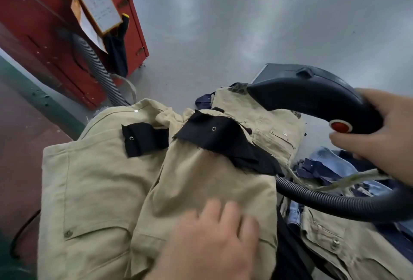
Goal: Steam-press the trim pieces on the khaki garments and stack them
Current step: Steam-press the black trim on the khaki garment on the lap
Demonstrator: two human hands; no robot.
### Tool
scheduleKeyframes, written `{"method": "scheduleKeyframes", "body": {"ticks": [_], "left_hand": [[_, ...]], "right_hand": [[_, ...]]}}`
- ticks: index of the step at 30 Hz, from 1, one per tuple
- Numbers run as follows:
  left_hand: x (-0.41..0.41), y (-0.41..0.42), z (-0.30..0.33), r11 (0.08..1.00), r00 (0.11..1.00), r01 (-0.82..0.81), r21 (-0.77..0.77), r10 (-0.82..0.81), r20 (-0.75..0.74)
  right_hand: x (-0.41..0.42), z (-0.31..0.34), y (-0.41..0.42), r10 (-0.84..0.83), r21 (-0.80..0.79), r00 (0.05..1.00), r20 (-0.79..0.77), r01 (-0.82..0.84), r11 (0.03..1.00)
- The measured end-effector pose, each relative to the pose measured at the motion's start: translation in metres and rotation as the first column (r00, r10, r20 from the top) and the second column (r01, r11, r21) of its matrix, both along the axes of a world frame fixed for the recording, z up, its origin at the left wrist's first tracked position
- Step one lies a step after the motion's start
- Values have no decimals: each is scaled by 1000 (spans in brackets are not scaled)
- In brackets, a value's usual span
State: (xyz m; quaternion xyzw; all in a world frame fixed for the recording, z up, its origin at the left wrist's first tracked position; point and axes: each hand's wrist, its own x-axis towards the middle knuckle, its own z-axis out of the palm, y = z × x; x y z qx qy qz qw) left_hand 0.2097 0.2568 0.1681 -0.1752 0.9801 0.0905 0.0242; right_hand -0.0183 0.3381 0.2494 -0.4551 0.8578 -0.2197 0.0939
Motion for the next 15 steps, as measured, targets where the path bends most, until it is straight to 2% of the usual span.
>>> {"method": "scheduleKeyframes", "body": {"ticks": [1,3,5,6,8,11,15], "left_hand": [[30,10,4,993,998,-26,-113,19,-67],[34,14,2,988,992,-113,-105,106,-71],[41,7,1,997,1000,1,-75,-1,2],[48,-5,3,996,998,49,-80,-53,-42],[66,-39,10,980,983,179,-88,-183,-32],[78,-58,23,961,963,259,-93,-250,96],[66,-36,21,977,973,198,-72,-205,-103]], "right_hand": [[4,2,-3,-1,16,1000,9,1,1000],[7,3,-6,5,36,998,60,-7,999],[8,0,-9,-4,23,999,45,3,1000],[10,0,-10,3,18,999,55,-4,1000],[13,1,-10,6,35,998,57,-8,999],[17,3,-11,1,40,999,45,-3,999],[21,3,-6,14,88,1000,24,-16,996]]}}
